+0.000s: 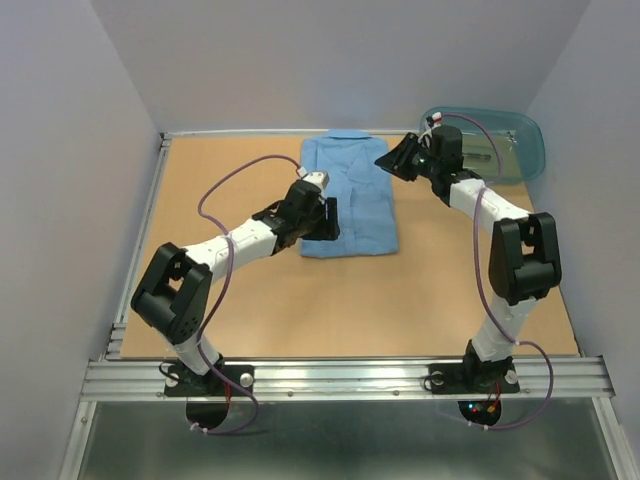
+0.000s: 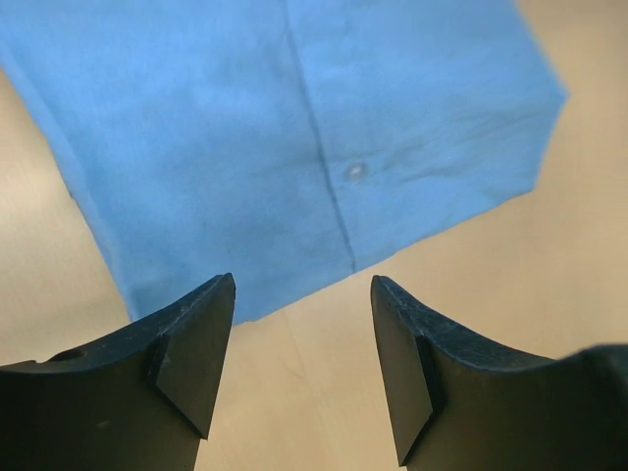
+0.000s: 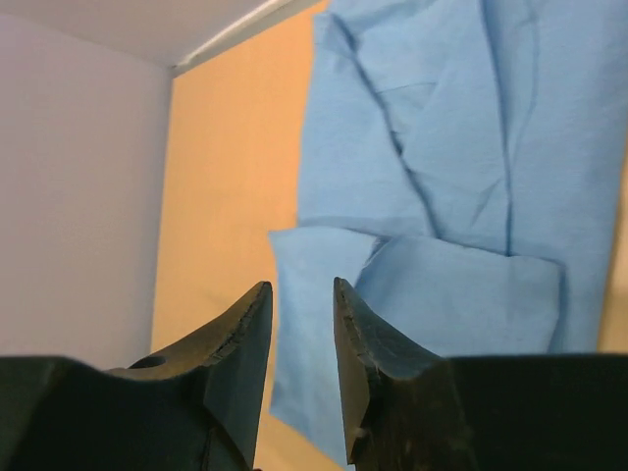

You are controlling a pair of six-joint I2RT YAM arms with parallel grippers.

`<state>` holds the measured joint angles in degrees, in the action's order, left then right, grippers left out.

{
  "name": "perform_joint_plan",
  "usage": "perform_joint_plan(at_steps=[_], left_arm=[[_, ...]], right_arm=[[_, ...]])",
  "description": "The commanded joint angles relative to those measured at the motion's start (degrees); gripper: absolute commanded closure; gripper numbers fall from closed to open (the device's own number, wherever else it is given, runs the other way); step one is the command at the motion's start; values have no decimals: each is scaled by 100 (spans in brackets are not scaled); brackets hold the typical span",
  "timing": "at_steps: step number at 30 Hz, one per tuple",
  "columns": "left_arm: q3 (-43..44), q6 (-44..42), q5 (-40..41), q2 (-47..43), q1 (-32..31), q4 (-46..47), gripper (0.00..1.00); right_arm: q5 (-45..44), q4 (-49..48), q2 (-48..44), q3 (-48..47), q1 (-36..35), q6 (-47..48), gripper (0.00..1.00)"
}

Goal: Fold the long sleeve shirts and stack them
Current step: Fold the shirt

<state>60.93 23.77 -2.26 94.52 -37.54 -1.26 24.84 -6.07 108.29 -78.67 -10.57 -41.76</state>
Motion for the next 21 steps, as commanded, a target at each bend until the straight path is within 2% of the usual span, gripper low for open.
perform_joint_plan(at_steps=[1,4,7,12,21], left_arm=[[613,-206,182,-356,-25,-41,31],[1155,-215,60,30,10,-76,31],[1753,-180,-213,592,27,-121,31],[2466,-276,-424,1638,36,-85,32],[3004,-513,-608,2799,45,37,32]], right_arm=[[460,-105,-475,738,-173,80,62],[574,-307,-493,1002,-270,-69,62],[592,-1044,-511,1529,-279,-438,62],[619,-1932,-11,2162,-279,-868,63],[-365,-2803,298,3471,-165,-992,64]])
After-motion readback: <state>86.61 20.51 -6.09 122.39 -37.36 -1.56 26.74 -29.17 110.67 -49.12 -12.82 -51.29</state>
